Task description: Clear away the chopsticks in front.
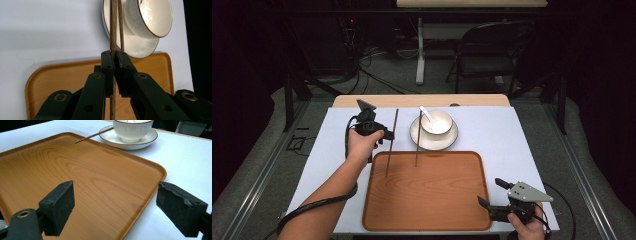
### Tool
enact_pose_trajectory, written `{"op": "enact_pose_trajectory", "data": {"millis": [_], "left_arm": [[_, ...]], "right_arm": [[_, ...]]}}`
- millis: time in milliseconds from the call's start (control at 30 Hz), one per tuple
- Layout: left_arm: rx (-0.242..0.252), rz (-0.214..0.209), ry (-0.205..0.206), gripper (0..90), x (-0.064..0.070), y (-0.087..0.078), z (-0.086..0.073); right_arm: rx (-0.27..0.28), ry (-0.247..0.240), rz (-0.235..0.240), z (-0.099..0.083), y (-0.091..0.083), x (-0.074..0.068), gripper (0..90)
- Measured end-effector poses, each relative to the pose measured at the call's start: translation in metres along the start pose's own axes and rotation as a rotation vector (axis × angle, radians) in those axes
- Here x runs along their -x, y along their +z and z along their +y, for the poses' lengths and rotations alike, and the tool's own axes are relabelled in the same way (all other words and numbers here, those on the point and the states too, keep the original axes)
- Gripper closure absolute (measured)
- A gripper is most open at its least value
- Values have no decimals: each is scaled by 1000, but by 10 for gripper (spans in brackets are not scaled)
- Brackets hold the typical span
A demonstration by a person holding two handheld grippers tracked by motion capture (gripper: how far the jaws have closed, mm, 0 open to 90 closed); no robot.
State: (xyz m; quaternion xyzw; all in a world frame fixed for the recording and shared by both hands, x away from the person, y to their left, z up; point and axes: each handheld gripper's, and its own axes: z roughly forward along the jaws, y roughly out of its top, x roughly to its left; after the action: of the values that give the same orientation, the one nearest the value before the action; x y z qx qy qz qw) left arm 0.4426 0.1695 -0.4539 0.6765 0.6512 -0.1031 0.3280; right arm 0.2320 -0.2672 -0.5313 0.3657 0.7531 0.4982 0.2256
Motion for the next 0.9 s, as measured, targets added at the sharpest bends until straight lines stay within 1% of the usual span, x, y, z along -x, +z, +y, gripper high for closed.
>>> {"op": "enact_pose_trajectory", "data": {"millis": [33, 133, 200, 267, 333, 433, 500, 533, 633, 700, 733, 767, 900], "left_arm": [[-4, 1, 6, 850, -3, -3, -4], [10, -13, -10, 850, -11, -11, -17], [9, -17, -7, 850, -16, -17, -25], [19, -25, -16, 850, -20, -20, -35], [13, -24, -8, 850, -24, -23, -46], [3, -36, 2, 849, -31, -25, -65], [2, -45, 2, 849, -35, -25, -75], [6, -49, -5, 849, -37, -24, -81], [-6, -69, -17, 849, -44, -21, -95], [-11, -67, -19, 849, -47, -18, -103], [-11, -66, -22, 849, -48, -16, -106], [-20, -71, -26, 850, -50, -15, -108], [-36, -57, -38, 850, -53, -5, -114]], "right_arm": [[0, 1, -1, 0, 0, 0, 148], [-2, 0, -1, 0, 0, 0, 147], [-2, -1, -2, 0, 0, 0, 148], [-2, -1, -3, 0, 0, -1, 147], [-5, 0, -3, 0, 0, -1, 148], [-4, 1, -5, 0, 0, -1, 148], [-3, 0, -5, 0, 0, -1, 148], [-2, 0, -6, 0, 0, -1, 147], [-2, -1, -6, 0, 0, -1, 148], [-1, -1, -6, 0, 1, -1, 148], [-1, -1, -7, 0, 1, -1, 147], [-1, -1, -7, 0, 1, -1, 148], [-1, 0, -7, 0, 1, -1, 148]]}}
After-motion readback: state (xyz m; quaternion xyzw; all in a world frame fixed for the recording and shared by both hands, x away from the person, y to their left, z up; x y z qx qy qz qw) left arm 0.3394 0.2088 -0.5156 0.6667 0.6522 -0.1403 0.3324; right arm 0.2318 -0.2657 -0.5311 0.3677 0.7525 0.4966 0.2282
